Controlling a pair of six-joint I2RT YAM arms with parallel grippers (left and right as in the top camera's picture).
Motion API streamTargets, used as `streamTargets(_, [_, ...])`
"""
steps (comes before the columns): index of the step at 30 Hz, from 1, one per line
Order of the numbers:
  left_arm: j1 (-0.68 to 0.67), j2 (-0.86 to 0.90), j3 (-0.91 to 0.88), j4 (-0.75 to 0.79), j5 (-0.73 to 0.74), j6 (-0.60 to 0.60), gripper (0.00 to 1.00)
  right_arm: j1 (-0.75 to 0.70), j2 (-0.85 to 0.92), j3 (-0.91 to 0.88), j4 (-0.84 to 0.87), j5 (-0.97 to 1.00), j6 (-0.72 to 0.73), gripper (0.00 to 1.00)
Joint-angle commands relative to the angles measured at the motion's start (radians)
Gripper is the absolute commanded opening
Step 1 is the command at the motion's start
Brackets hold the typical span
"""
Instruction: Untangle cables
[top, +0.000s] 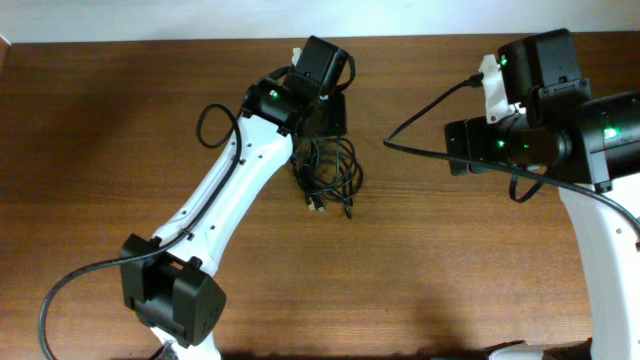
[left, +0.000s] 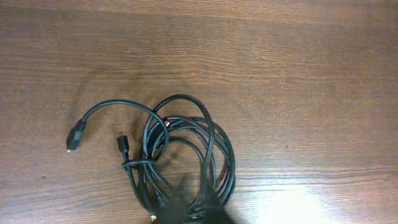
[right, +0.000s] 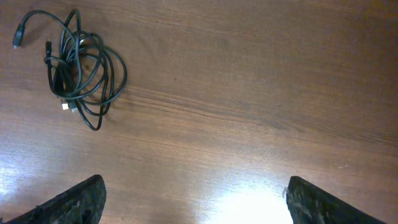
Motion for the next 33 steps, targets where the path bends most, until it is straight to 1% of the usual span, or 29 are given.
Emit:
streamTargets(1, [-0.002, -0.007, 0.010, -0.014, -0.040, 0.005, 0.45, 0.001, 0.003, 0.006, -0.003, -0.005, 0.007, 0.92])
streamTargets(3, [-0.002, 0.022, 0.010, -0.016, -0.056, 0.017, 0.54, 0.001, 0.003, 0.006, -0.003, -0.005, 0.007, 0.92])
streamTargets(4, [-0.003, 0.047, 0.010, -0.016, -0.052, 0.044, 0.57, 0.001, 0.003, 0.006, -0.003, -0.005, 0.007, 0.92])
streamTargets(6, [-0.008, 0.097, 0.010, -0.016, -0.037, 0.153, 0.75, 0.001, 0.003, 0.006, -0.003, -0.005, 0.007, 0.92])
streamTargets(7, [-0.010, 0.127, 0.010, -0.019, -0.014, 0.235, 0.82, 0.001, 0.003, 0.006, -0.003, -0.005, 0.007, 0.92])
streamTargets(8, [-0.010, 0.143, 0.010, -0.024, 0.003, 0.277, 0.89, 0.001, 0.003, 0.006, -0.003, -0.005, 0.007, 0.92])
streamTargets(9, [-0.010, 0.164, 0.010, -0.033, 0.018, 0.314, 0.90, 0.001, 0.003, 0.006, -0.003, -0.005, 0.007, 0.92])
streamTargets(11, [-0.004, 0.206, 0.010, -0.066, 0.020, 0.339, 0.90, 0.001, 0.003, 0.006, -0.003, -0.005, 0.007, 0.92])
streamTargets(12, [-0.001, 0.209, 0.010, -0.076, 0.045, 0.394, 0.89, 0.001, 0.003, 0.006, -0.003, -0.005, 0.007, 0.92])
streamTargets(13, [0.001, 0.209, 0.010, -0.083, 0.092, 0.479, 0.84, 0.001, 0.003, 0.006, -0.003, -0.005, 0.007, 0.92])
streamTargets(15, [0.001, 0.195, 0.010, -0.096, 0.185, 0.641, 0.84, 0.001, 0.003, 0.006, -0.003, -0.005, 0.007, 0.92])
streamTargets(16, [0.001, 0.183, 0.010, -0.109, 0.215, 0.705, 0.96, 0.001, 0.003, 0.006, -0.003, -0.005, 0.007, 0.92])
streamTargets(17, [0.001, 0.169, 0.010, -0.130, 0.248, 0.783, 0.98, 0.001, 0.003, 0.006, -0.003, -0.005, 0.007, 0.92])
streamTargets(18, [0.001, 0.152, 0.010, -0.158, 0.266, 0.855, 0.98, 0.001, 0.003, 0.006, -0.003, -0.005, 0.007, 0.92])
streamTargets(19, [0.001, 0.139, 0.010, -0.179, 0.266, 0.901, 0.98, 0.001, 0.003, 0.006, -0.003, -0.005, 0.007, 0.92])
streamTargets(21, [0.006, 0.115, 0.010, -0.237, 0.265, 1.055, 0.92, 0.001, 0.003, 0.006, -0.003, -0.005, 0.007, 0.92])
streamTargets(22, [0.010, 0.114, 0.010, -0.259, 0.261, 1.101, 0.91, 0.001, 0.003, 0.006, -0.003, -0.005, 0.007, 0.92])
streamTargets(23, [0.018, 0.114, 0.010, -0.283, 0.261, 1.131, 0.91, 0.001, 0.003, 0.006, -0.004, -0.005, 0.007, 0.92])
streamTargets(24, [0.030, 0.115, 0.010, -0.308, 0.262, 1.147, 1.00, 0.001, 0.003, 0.006, -0.004, -0.005, 0.007, 0.92])
streamTargets(27, [0.077, 0.114, 0.010, -0.358, 0.246, 1.160, 0.99, 0.001, 0.003, 0.006, -0.004, -0.003, 0.003, 0.92])
streamTargets(31, [0.119, 0.105, 0.010, -0.353, 0.292, 1.154, 0.99, 0.001, 0.003, 0.006, -0.004, -0.002, 0.003, 0.92])
streamTargets(33, [0.132, 0.076, 0.017, -0.352, 0.293, 1.127, 0.99, 0.001, 0.003, 0.006, -0.004, -0.001, 0.003, 0.92])
